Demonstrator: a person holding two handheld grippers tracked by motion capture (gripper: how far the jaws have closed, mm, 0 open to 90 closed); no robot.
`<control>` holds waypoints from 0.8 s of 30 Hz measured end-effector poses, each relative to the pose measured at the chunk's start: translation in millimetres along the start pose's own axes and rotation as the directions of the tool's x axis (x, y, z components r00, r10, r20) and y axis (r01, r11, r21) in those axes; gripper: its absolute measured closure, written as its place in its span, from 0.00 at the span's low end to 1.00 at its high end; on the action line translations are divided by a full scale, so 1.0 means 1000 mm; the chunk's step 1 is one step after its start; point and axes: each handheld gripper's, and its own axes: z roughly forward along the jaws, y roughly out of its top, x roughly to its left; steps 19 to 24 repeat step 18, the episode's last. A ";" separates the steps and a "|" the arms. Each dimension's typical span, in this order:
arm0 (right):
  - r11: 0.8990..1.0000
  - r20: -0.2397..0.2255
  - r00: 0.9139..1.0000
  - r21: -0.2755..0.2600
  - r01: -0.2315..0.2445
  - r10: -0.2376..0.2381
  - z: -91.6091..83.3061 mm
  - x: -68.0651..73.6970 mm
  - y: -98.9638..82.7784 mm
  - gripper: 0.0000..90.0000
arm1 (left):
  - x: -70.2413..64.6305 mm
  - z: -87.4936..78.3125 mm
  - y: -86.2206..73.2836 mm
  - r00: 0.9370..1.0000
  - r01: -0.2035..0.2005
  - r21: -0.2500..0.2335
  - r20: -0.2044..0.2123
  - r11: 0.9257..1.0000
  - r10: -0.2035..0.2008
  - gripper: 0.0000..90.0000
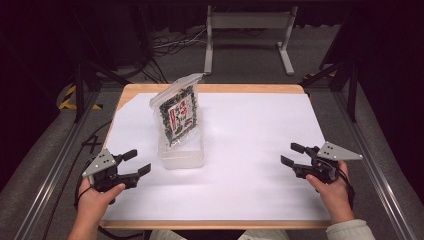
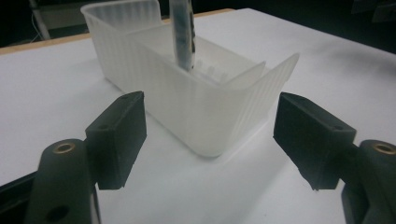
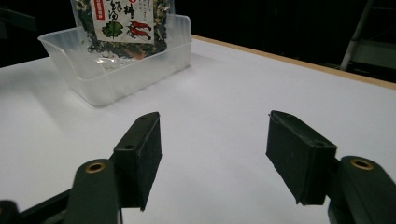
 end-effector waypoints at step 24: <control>0.999 0.005 0.999 0.025 -0.035 0.035 0.009 -0.004 -0.028 0.37 | 0.003 0.018 -0.020 0.997 0.031 0.106 -0.078 0.994 -0.023 0.25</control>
